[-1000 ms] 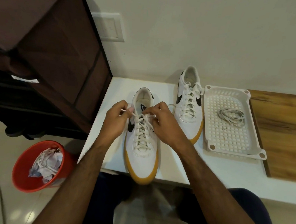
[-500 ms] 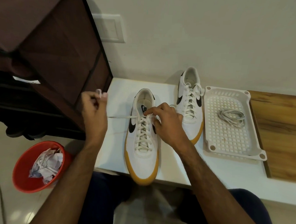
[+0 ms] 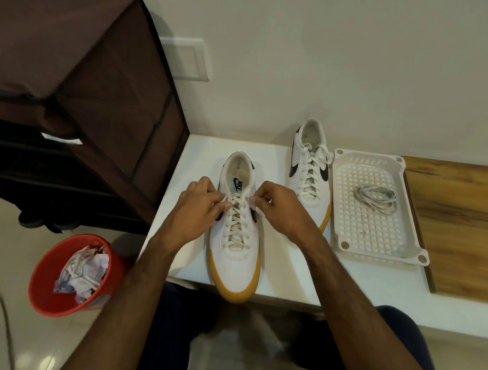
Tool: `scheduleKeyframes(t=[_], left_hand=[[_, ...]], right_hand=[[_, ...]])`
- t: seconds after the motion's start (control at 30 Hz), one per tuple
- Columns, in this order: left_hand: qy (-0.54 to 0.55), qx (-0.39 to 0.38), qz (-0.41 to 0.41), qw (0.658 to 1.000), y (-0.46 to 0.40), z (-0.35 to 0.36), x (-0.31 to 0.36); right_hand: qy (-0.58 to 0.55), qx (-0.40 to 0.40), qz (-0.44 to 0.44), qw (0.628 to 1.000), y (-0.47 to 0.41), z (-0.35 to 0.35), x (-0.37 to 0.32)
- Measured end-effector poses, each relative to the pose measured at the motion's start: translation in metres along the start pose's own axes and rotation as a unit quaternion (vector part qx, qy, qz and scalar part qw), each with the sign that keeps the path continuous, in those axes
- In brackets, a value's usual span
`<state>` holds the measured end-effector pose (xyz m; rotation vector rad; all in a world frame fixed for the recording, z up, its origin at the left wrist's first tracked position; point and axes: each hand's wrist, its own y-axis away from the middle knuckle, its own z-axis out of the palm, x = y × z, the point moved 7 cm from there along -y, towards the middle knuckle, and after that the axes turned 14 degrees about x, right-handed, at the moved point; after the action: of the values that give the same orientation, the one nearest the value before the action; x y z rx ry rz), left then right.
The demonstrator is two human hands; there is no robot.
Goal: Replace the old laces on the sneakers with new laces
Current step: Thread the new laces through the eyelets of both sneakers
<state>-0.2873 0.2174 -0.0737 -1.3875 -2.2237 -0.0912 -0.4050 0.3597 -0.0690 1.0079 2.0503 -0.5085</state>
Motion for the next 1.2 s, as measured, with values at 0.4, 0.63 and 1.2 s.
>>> scheduleKeyframes(t=[0.4, 0.63, 1.2], left_hand=[[0.222, 0.116, -0.143, 0.957, -0.016, -0.133, 0.039], [0.338, 0.103, -0.076, 0.932, -0.026, -0.204, 0.106], [0.303, 0.177, 0.012, 0.936, -0.012, -0.242, 0.150]], right_hand=[[-0.196, -0.004, 0.059, 0.979, 0.017, -0.075, -0.070], [-0.169, 0.017, -0.051, 0.984, 0.028, -0.141, -0.169], [-0.209, 0.052, -0.121, 0.969, 0.040, -0.153, -0.212]])
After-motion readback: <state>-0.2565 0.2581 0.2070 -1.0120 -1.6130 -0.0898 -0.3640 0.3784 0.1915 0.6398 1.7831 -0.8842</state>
